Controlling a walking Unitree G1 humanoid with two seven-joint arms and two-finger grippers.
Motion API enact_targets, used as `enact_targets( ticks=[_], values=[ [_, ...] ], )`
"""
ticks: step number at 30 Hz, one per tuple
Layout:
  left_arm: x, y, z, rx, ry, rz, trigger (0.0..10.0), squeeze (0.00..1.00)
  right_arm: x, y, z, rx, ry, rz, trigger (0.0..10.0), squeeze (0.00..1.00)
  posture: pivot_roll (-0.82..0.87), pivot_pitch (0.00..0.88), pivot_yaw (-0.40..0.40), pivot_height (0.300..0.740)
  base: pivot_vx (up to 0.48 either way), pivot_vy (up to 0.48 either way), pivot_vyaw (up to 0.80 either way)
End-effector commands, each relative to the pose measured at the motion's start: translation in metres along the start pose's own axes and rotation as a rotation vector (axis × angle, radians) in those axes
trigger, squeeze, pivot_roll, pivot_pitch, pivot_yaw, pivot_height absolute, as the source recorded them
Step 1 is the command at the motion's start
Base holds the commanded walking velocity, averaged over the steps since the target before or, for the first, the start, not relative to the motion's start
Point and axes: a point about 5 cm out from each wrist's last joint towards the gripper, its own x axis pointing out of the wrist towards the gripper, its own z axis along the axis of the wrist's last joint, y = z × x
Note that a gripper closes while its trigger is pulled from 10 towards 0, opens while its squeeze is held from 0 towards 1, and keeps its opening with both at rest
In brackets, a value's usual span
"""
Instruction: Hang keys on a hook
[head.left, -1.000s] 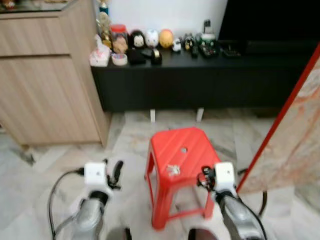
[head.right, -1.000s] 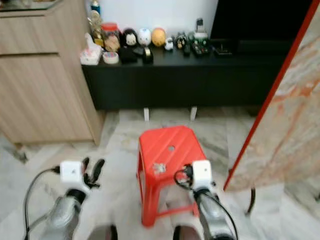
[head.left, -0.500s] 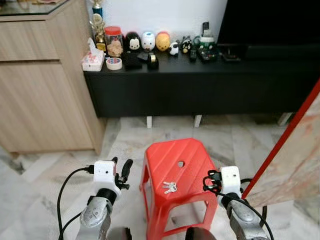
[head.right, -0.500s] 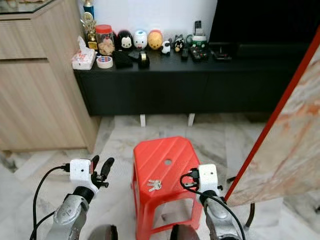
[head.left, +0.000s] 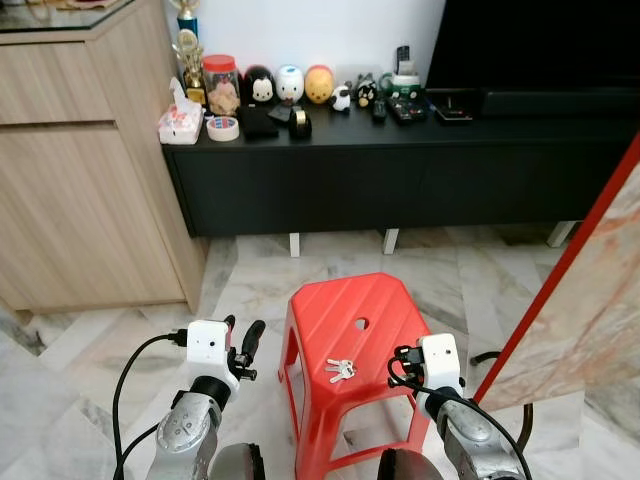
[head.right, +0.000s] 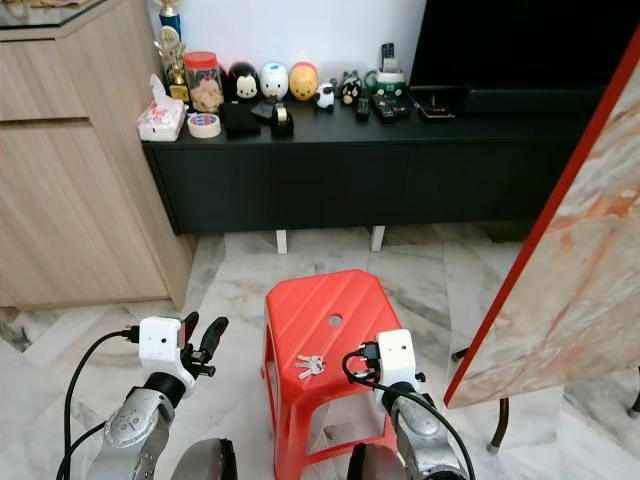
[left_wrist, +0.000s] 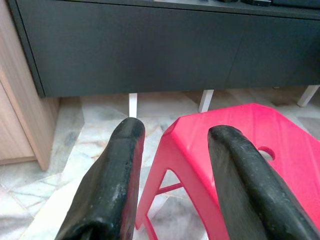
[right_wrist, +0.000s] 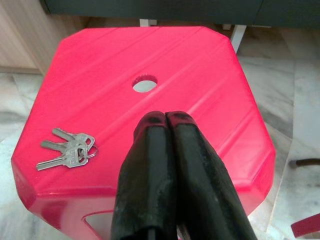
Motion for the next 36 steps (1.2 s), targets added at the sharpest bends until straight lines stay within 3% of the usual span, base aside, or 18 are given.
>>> enact_targets(
  ticks=[1,7,24,36],
  values=[
    [0.0027,0.0,0.0002,0.003,0.009,-0.001,10.0,0.0,-0.0007,-0.0016,0.0005,-0.052,0.001,0.01,10.0,0.0,0.02,0.0,-0.064,0.606,0.0,0.0,0.8],
    [0.0019,-0.0002,-0.0012,0.0,0.016,-0.003,10.0,0.0,-0.0018,-0.0007,-0.0026,-0.03,0.005,0.01,10.0,0.0,0.02,0.0,-0.065,0.606,0.0,0.0,0.8],
    [-0.0001,-0.0014,-0.0037,-0.002,0.02,-0.005,10.0,0.0,-0.0013,-0.0022,-0.005,-0.033,0.017,0.001,10.0,0.0,0.02,0.0,-0.063,0.606,0.0,0.0,0.0],
    [-0.0003,-0.0029,-0.0048,0.002,0.028,-0.017,10.0,0.0,-0.0014,-0.0012,-0.0056,-0.022,0.016,0.003,10.0,0.0,0.02,0.0,-0.065,0.606,0.285,0.0,0.36]
  ],
)
